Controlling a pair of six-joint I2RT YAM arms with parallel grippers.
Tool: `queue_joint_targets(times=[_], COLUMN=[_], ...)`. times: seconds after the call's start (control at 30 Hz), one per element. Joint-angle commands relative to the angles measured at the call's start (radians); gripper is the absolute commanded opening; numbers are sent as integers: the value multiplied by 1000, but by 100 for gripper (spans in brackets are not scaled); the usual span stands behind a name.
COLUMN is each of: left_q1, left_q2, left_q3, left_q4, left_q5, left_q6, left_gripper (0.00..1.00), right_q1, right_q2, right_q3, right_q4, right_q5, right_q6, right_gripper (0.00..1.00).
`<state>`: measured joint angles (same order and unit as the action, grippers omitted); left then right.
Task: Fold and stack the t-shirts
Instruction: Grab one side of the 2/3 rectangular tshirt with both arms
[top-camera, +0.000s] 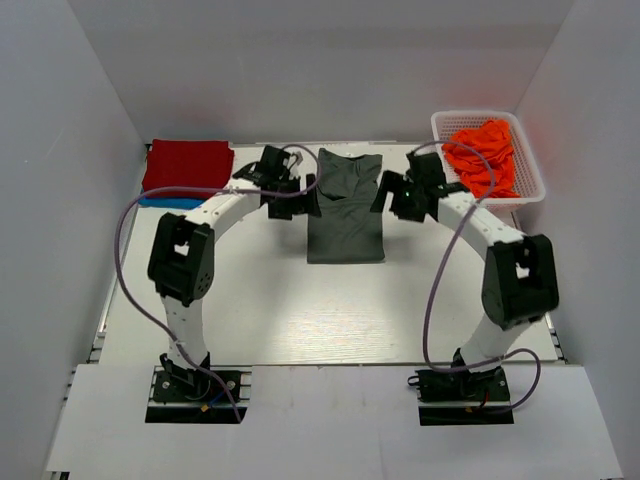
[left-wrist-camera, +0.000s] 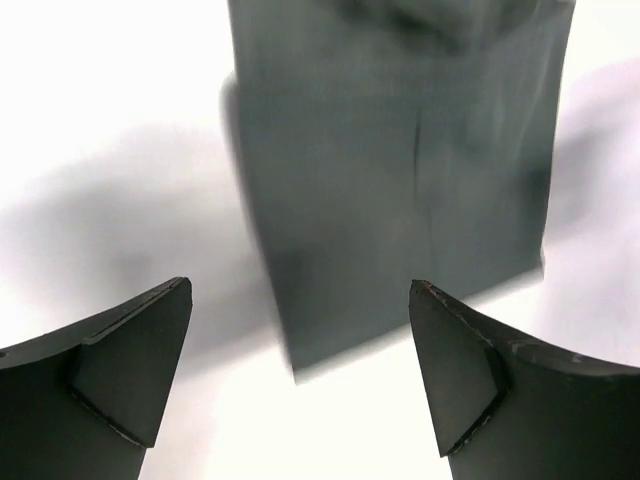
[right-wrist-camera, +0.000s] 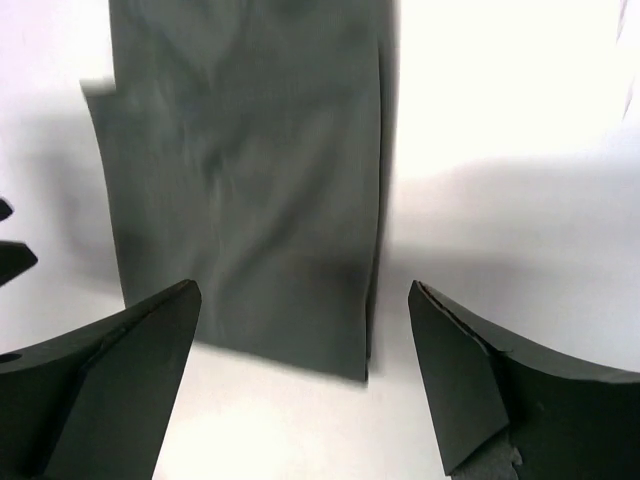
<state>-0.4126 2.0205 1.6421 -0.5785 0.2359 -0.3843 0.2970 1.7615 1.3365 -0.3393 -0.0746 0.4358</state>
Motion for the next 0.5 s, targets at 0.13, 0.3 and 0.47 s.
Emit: queue_joint_targets(times=[0.13,0.3,0.47], left_q1=[-29,-71,-80], left_q2=[-235,-207,-164], left_q3=[-396,-473,-484], left_q4=[149,183,236], left_q5=[135,135,125], left_q6=[-94,-110,-131], left_gripper=[100,97,82], right_q1=[8,7,4], right_q2=[-172,-134,-86], right_q3=[-338,-391,-393], right_q4=[72,128,193], right_q5=[-123,-174,-156], right_q6=[83,106,127], right_gripper=[90,88,77])
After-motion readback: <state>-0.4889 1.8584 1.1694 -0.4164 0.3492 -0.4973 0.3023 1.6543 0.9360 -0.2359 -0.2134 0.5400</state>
